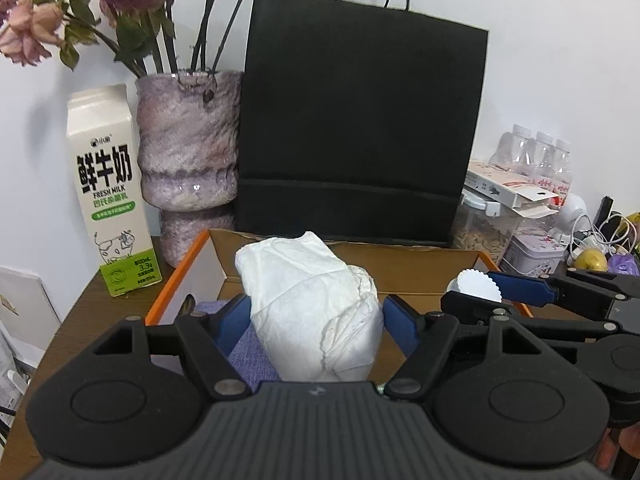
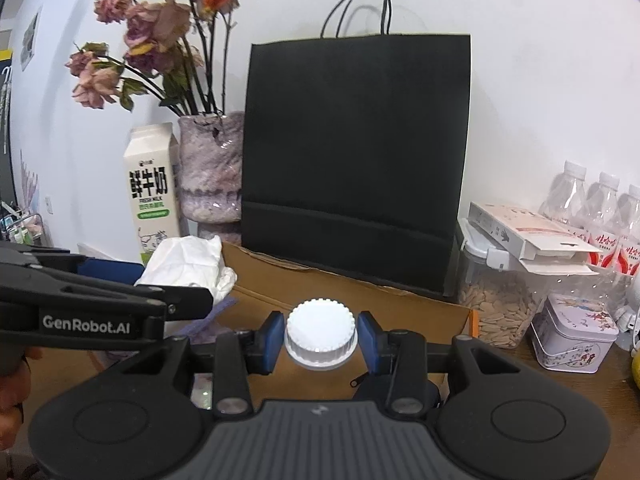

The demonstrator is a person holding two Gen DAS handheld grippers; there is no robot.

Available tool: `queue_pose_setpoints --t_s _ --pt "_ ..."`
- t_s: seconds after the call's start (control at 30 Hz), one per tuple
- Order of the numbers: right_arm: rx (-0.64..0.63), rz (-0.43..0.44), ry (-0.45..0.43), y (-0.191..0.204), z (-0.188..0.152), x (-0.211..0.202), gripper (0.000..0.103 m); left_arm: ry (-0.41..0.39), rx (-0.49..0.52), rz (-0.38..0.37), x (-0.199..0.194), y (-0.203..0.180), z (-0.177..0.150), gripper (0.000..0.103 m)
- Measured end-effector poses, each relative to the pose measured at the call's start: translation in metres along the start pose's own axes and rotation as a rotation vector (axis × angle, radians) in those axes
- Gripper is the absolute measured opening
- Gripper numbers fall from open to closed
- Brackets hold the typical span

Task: Organize objects
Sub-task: 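Carry the white cloth and cap with both tools over the red box, then open both tools to drop the cloth and cap into the box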

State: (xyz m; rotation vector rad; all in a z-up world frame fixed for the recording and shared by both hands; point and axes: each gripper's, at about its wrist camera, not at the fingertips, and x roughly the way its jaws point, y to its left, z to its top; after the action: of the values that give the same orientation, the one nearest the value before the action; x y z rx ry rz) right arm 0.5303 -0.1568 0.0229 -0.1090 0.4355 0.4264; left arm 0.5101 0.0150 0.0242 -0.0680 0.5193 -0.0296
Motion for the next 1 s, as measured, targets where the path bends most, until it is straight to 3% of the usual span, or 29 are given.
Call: queue_pose_setpoints --t_s 0.6,0.67,0.73,0.8,0.87,1.0 --pt "0.021 -0.016 0.059 -0.01 -0.014 0.028 0.039 0.117 -0.063 0.027 0.05 0.016 -0.003 0.075" --pt "0.022 -0.014 0.062 -0.01 -0.015 0.028 0.039 0.107 -0.062 0.027 0.048 0.015 -0.004 0.079" --pt "0.021 -0.008 0.069 -0.01 -0.015 0.029 0.04 0.091 -0.072 0.035 0.047 0.017 -0.004 0.093" --pt "0.024 -0.001 0.082 -0.01 -0.016 0.03 0.062 0.073 -0.073 0.039 0.044 0.017 -0.003 0.103" --pt "0.017 -0.017 0.083 -0.009 -0.017 0.031 0.098 0.054 -0.07 0.049 0.041 0.017 -0.003 0.103" --pt "0.016 -0.021 0.074 -0.008 -0.016 0.028 0.103 0.061 -0.063 0.06 0.042 0.016 -0.004 0.103"
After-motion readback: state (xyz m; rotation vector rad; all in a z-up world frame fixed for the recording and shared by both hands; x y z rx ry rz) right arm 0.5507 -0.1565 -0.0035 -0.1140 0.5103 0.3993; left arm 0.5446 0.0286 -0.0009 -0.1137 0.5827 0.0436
